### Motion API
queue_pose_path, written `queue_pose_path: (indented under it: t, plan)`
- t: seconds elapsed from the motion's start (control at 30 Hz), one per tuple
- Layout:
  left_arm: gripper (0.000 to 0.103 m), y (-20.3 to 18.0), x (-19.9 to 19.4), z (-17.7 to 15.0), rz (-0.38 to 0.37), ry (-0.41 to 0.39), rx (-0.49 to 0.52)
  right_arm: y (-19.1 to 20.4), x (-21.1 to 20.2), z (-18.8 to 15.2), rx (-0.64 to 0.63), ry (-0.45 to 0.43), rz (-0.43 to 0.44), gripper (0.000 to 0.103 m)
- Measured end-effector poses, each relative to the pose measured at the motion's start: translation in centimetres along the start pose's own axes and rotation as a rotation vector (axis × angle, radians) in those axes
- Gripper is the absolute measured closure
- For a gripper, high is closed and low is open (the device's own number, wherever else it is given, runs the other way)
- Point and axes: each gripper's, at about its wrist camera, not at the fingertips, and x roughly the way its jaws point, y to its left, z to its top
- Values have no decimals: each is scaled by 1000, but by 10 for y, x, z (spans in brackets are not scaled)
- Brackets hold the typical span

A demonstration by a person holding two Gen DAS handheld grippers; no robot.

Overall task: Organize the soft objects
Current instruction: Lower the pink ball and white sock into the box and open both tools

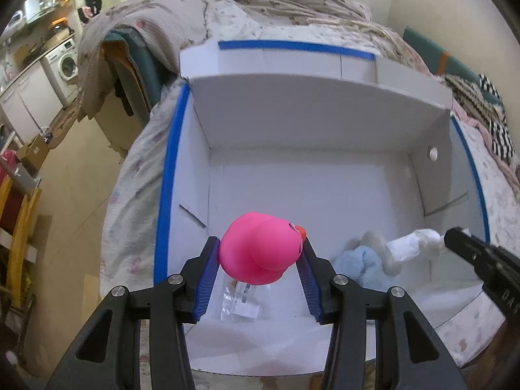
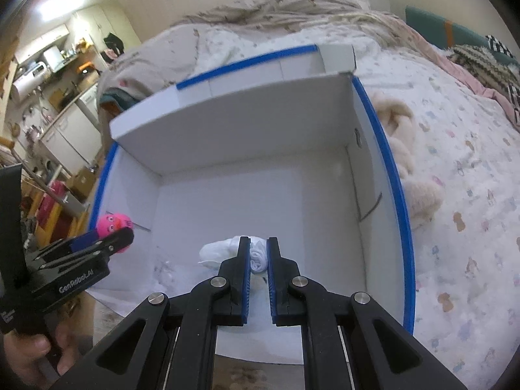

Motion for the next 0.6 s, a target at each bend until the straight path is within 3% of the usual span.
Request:
queue_pose_path:
  t: [0.6]
  plan:
    - [60,-7,23,-4,31,47,21,-12,19,-2,26,84,-78,92]
